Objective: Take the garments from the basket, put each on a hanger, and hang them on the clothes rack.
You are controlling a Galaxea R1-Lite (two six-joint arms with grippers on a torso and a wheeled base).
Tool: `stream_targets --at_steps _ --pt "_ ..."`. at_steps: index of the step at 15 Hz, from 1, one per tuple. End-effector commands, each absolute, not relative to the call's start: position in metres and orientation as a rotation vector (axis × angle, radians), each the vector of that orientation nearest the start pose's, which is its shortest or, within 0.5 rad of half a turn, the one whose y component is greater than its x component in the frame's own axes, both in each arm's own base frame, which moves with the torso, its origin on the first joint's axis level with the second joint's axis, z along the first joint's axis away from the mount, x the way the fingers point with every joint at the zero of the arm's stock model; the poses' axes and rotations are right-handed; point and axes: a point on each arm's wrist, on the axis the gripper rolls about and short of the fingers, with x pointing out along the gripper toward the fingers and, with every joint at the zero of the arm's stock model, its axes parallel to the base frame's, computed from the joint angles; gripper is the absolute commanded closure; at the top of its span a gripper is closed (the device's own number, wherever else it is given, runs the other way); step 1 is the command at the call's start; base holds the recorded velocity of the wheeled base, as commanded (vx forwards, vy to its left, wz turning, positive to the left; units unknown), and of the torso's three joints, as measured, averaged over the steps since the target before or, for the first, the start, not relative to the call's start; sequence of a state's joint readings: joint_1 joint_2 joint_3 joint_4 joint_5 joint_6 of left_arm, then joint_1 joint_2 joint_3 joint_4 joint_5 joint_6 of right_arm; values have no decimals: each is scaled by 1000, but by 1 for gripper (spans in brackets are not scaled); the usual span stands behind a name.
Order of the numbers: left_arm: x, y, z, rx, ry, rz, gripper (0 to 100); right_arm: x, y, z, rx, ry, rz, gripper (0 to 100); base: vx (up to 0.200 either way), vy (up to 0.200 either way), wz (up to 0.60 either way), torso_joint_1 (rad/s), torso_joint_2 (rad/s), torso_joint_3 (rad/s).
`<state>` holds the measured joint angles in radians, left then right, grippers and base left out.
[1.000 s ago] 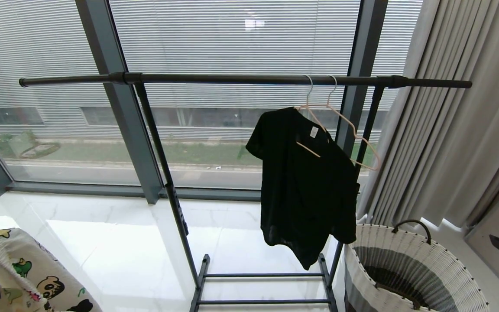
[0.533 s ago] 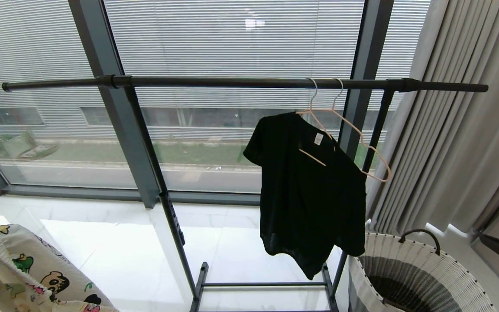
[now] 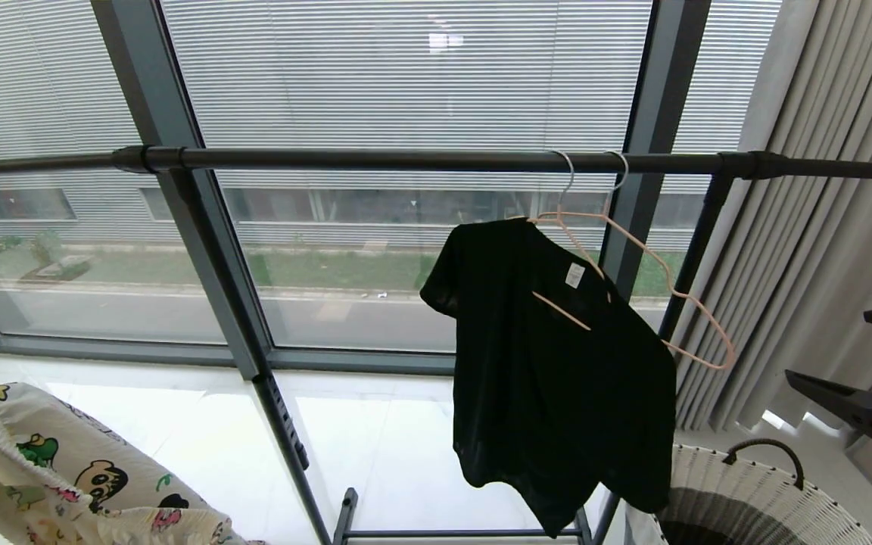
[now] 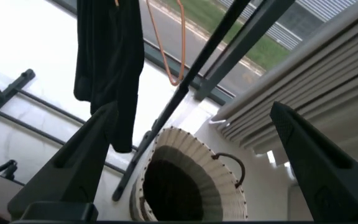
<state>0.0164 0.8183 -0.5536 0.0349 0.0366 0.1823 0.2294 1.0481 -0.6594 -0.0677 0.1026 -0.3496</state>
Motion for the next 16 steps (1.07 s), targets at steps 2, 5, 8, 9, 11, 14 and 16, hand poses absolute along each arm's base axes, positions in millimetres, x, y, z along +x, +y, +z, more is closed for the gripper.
stream_targets --at_steps 2,5,8,9,11,14,16 --pt "81 2 216 183 303 26 100 148 35 232 -356 281 410 0 200 0 0 7 0 2" --pt "81 2 216 183 303 26 100 155 38 238 -340 261 479 0 0 0 0 0 0 0" --pt "82 2 218 183 268 28 100 178 45 243 -326 271 554 0 0 0 0 0 0 0" --pt "82 2 218 183 266 26 100 185 47 242 -323 279 566 0 0 0 0 0 0 0" --pt "79 2 217 183 257 26 100 211 53 238 -308 314 612 0 0 0 0 0 0 0" --pt "78 2 218 183 252 26 100 236 60 234 -273 336 707 0 0 0 0 0 0 0" --pt "78 2 218 183 252 26 100 249 64 228 -260 357 738 0 0 0 0 0 0 0"
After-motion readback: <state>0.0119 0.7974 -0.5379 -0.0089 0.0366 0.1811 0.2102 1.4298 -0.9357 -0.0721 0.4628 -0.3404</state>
